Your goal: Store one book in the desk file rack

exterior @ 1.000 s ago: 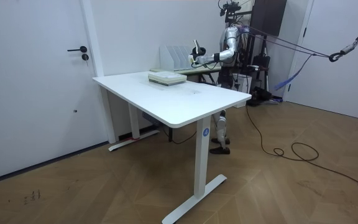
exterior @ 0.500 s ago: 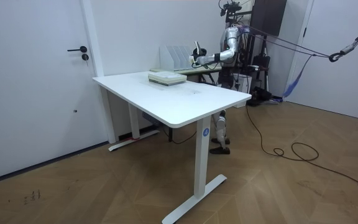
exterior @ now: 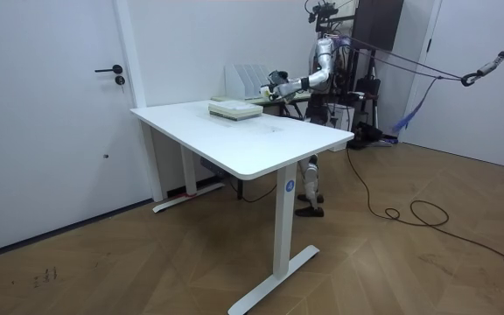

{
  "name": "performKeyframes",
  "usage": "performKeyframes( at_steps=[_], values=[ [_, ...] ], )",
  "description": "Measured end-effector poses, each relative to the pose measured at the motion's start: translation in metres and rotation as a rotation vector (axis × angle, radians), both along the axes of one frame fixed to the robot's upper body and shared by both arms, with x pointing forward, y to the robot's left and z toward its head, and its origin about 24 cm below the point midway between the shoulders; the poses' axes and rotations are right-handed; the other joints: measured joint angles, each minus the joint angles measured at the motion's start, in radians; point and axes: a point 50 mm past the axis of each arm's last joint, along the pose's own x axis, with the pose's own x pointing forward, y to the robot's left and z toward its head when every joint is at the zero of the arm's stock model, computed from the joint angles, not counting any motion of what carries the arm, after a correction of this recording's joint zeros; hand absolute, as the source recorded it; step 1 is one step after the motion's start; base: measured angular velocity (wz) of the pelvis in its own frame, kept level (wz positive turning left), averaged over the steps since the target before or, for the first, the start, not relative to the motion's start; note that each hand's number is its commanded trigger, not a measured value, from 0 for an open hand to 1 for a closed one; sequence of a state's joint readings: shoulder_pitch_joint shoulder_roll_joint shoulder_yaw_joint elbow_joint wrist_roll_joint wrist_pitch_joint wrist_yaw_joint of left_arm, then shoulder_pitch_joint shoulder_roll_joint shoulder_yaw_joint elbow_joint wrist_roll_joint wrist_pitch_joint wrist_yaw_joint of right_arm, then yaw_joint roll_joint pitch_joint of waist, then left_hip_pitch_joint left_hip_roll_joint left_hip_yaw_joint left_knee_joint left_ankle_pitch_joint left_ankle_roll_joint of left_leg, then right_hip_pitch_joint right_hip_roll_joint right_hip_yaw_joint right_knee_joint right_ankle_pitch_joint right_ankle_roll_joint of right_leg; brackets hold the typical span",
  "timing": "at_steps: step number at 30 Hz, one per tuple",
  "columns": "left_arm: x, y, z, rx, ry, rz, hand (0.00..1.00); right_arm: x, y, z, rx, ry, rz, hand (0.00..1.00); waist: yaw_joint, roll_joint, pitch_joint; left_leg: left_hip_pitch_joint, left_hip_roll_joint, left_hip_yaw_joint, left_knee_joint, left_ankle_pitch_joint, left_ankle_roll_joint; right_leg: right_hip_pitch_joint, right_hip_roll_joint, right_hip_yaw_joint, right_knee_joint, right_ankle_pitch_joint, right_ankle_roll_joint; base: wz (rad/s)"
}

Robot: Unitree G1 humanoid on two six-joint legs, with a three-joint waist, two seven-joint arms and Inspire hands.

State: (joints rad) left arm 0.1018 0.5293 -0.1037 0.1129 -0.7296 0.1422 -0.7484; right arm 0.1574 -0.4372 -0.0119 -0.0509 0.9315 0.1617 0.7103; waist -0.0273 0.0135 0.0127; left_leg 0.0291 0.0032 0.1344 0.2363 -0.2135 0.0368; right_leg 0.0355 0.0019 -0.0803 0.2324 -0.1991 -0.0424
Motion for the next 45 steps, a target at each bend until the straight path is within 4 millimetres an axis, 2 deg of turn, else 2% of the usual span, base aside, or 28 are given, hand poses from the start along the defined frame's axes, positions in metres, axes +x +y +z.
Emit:
performKeyframes(
  at_steps=[4, 10, 13, 15, 18, 20, 25, 26, 30, 35, 40, 45],
  values=[
    [-0.014, 0.004, -0.023, 0.047, 0.101, 0.071, 0.00, 0.011, -0.004, 0.013, -0.080, -0.050, -0.091, 1.00, -0.029, -0.006, -0.0028, 0.002, 0.000, 0.001, 0.000, 0.000, 0.000, 0.001, 0.000, -0.001, -0.002, 0.000, 0.000, -0.05],
    [-0.031, 0.000, -0.054, 0.123, 0.194, 0.124, 0.00, 0.020, -0.010, 0.025, -0.152, -0.087, -0.231, 1.00, -0.063, -0.014, -0.0020, 0.010, 0.000, 0.006, -0.002, 0.000, 0.000, 0.002, 0.000, 0.003, 0.003, 0.000, 0.000, -0.04],
    [-0.045, 0.001, -0.074, 0.192, 0.281, 0.144, 0.00, 0.022, -0.015, 0.033, -0.205, -0.118, -0.338, 1.00, -0.072, -0.019, -0.0001, 0.017, 0.004, 0.031, -0.005, 0.000, 0.000, -0.001, 0.001, 0.016, 0.002, 0.000, 0.000, -0.09],
    [-0.054, -0.002, -0.084, 0.224, 0.324, 0.144, 0.00, 0.023, -0.016, 0.039, -0.251, -0.150, -0.398, 1.00, -0.084, -0.021, -0.0002, 0.016, 0.003, 0.031, -0.008, 0.000, 0.000, -0.003, 0.001, 0.017, 0.000, 0.000, 0.001, -0.07],
    [-0.062, -0.011, -0.095, 0.264, 0.364, 0.123, 0.00, 0.025, -0.017, 0.044, -0.306, -0.175, -0.481, 1.00, -0.079, -0.026, -0.0044, 0.016, 0.005, 0.052, -0.014, 0.000, 0.000, -0.014, 0.004, 0.031, 0.005, 0.000, 0.001, -0.18],
    [-0.064, -0.019, -0.099, 0.247, 0.363, 0.116, 0.00, 0.026, -0.016, 0.048, -0.341, -0.203, -0.544, 1.00, -0.078, -0.022, -0.0062, 0.017, 0.005, 0.059, -0.018, 0.000, 0.000, -0.015, 0.005, 0.045, 0.006, 0.003, 0.003, -0.12],
    [-0.079, -0.028, -0.118, 0.226, 0.437, 0.126, 0.00, 0.033, -0.013, 0.053, -0.336, -0.217, -0.661, 1.00, -0.078, -0.017, -0.0057, 0.041, 0.006, 0.080, -0.034, 0.000, 0.001, -0.005, 0.007, 0.053, 0.004, 0.003, 0.004, -0.11],
    [-0.085, -0.028, -0.124, 0.231, 0.473, 0.132, 0.00, 0.035, -0.012, 0.055, -0.326, -0.217, -0.696, 1.00, -0.080, -0.018, -0.0028, 0.044, 0.006, 0.081, -0.034, 0.000, 0.001, -0.002, 0.007, 0.053, 0.002, 0.003, 0.004, 0.00],
    [-0.098, -0.029, -0.136, 0.243, 0.540, 0.139, 0.00, 0.038, -0.016, 0.062, -0.344, -0.252, -0.811, 1.00, -0.080, -0.021, -0.0011, 0.039, 0.005, 0.080, -0.034, 0.000, 0.001, -0.003, 0.007, 0.051, -0.012, 0.003, 0.004, 0.00],
    [-0.113, -0.024, -0.147, 0.264, 0.611, 0.170, 0.00, 0.047, -0.019, 0.081, -0.449, -0.343, -0.984, 1.00, -0.087, -0.026, -0.0037, 0.027, 0.003, 0.076, -0.036, 0.000, 0.000, -0.015, 0.009, 0.049, -0.012, 0.003, 0.004, 0.00],
    [-0.122, -0.020, -0.153, 0.286, 0.641, 0.203, 0.00, 0.046, -0.021, 0.095, -0.456, -0.431, -1.095, 1.00, -0.081, -0.034, -0.0088, 0.024, 0.002, 0.079, -0.037, 0.000, 0.000, -0.014, 0.016, 0.048, -0.012, 0.004, 0.003, 0.01],
    [-0.132, -0.017, -0.160, 0.287, 0.690, 0.244, 0.00, 0.049, -0.023, 0.113, -0.442, -0.501, -1.208, 1.00, -0.074, -0.036, -0.0089, 0.031, 0.002, 0.077, -0.040, 0.000, 0.000, -0.013, 0.017, 0.047, -0.010, 0.004, 0.003, -0.04]
  ],
)
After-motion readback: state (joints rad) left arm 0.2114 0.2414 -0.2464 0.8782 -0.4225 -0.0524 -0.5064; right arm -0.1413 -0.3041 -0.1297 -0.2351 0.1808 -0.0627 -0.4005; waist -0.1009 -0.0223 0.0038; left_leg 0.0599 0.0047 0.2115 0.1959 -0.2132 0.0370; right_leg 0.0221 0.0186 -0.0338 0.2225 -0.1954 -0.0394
